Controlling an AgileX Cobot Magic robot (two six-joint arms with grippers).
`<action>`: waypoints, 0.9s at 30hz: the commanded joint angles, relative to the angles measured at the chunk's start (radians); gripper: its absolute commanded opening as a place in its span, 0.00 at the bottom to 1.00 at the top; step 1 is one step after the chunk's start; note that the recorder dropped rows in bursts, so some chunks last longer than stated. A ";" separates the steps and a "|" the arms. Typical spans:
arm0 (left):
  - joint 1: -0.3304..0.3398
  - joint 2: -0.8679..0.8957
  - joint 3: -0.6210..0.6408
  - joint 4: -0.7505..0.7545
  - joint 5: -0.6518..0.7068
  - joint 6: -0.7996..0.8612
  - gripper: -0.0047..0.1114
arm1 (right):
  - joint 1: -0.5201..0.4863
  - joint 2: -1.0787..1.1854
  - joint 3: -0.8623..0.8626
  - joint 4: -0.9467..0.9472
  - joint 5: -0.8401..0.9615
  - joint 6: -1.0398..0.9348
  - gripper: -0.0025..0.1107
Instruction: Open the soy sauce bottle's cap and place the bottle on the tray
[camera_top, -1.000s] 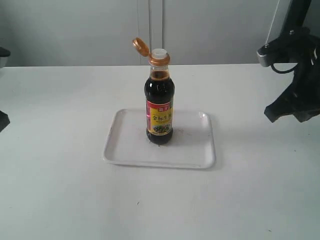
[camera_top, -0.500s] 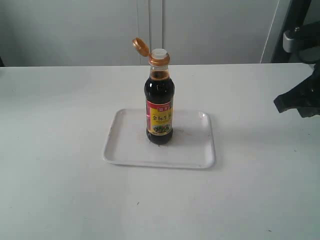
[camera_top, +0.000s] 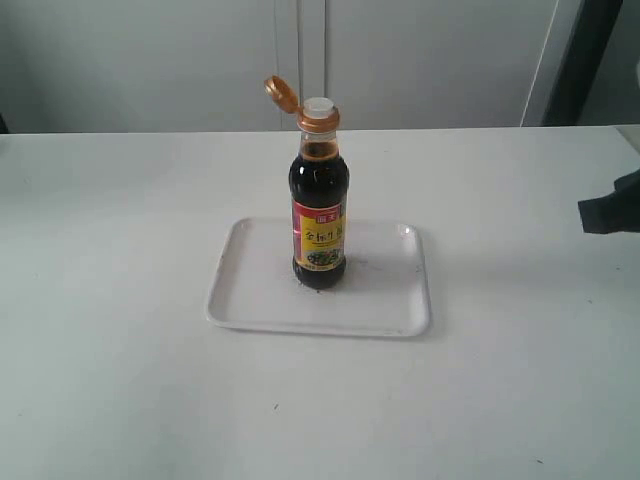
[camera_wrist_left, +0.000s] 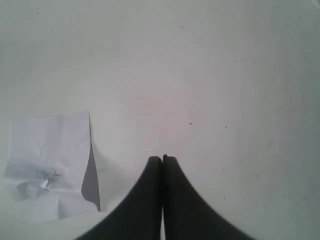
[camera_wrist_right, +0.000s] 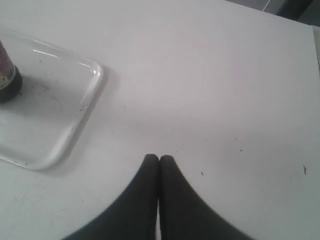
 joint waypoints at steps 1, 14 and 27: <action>0.002 -0.101 0.078 -0.013 -0.060 -0.024 0.04 | -0.009 -0.081 0.061 0.011 -0.075 -0.009 0.02; 0.002 -0.470 0.220 -0.034 -0.159 -0.082 0.04 | -0.005 -0.410 0.238 0.035 -0.239 -0.015 0.02; 0.002 -0.625 0.368 -0.122 -0.400 -0.137 0.04 | -0.005 -0.632 0.493 0.103 -0.444 -0.018 0.02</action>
